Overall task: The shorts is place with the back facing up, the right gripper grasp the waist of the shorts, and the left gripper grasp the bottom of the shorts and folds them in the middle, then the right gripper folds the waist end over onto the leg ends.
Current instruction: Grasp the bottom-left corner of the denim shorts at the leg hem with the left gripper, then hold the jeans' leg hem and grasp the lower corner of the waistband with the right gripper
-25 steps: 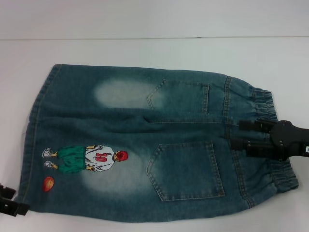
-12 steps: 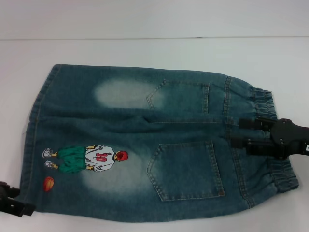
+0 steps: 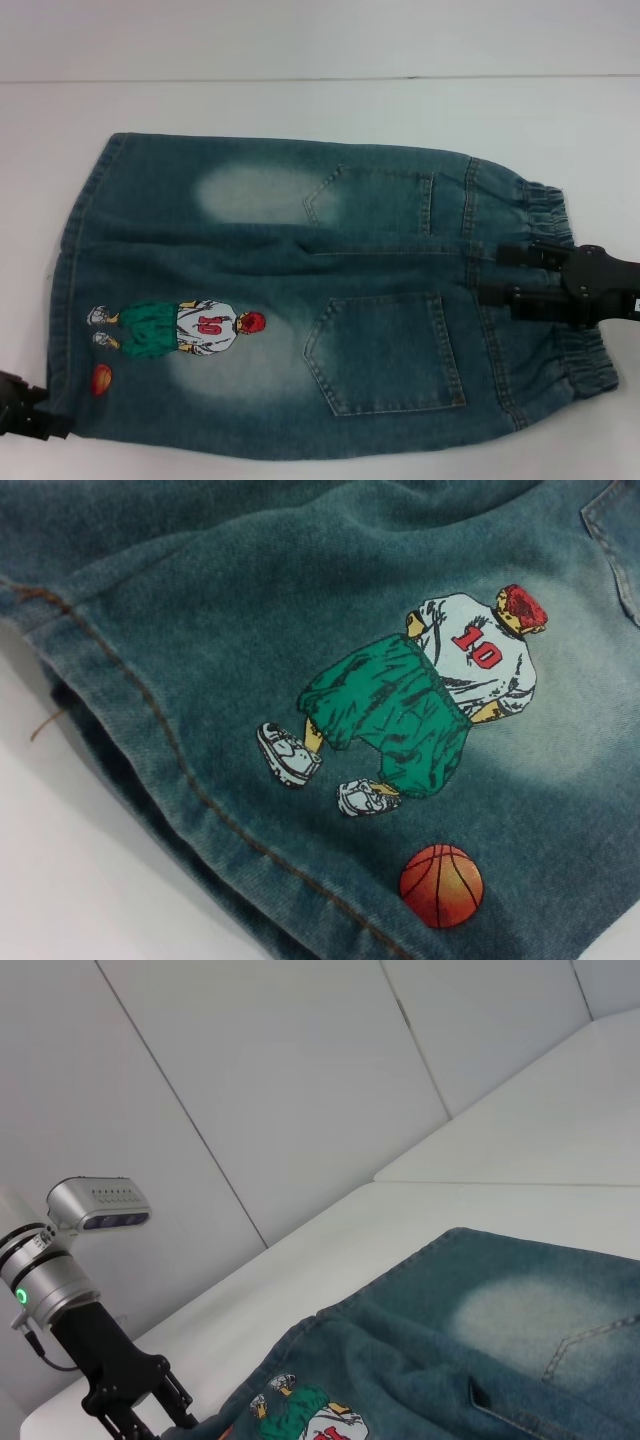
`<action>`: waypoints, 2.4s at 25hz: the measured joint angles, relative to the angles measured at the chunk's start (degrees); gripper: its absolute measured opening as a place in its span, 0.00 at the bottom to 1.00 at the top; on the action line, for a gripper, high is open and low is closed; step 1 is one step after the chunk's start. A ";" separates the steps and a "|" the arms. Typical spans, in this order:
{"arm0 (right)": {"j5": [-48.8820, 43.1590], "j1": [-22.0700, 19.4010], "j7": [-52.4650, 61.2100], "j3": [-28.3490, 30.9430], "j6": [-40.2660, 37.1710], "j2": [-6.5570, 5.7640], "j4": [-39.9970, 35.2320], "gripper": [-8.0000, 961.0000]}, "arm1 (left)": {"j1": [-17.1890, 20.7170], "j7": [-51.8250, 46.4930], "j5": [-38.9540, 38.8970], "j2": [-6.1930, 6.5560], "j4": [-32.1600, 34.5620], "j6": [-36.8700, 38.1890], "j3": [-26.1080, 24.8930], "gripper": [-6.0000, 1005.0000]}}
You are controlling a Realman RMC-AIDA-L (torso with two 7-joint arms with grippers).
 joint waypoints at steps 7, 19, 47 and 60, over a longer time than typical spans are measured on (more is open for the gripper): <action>0.29 -0.16 0.00 0.00 -0.06 0.00 -0.18 0.95 | -0.52 -0.09 0.22 -0.55 -0.05 -1.39 0.26 0.51; 1.05 -0.56 0.00 0.00 -0.53 0.00 -0.65 0.95 | -1.31 -0.40 -0.58 0.08 -0.35 -0.52 -1.22 0.12; 1.01 -11.43 2.10 5.88 2.47 -0.06 -0.61 0.95 | -2.20 -0.49 -4.43 -0.70 -0.18 0.26 -1.24 0.08; -4.15 -14.57 3.53 5.99 2.82 0.20 0.09 0.95 | -3.81 -1.16 -4.60 -1.21 -0.30 0.07 -0.94 0.08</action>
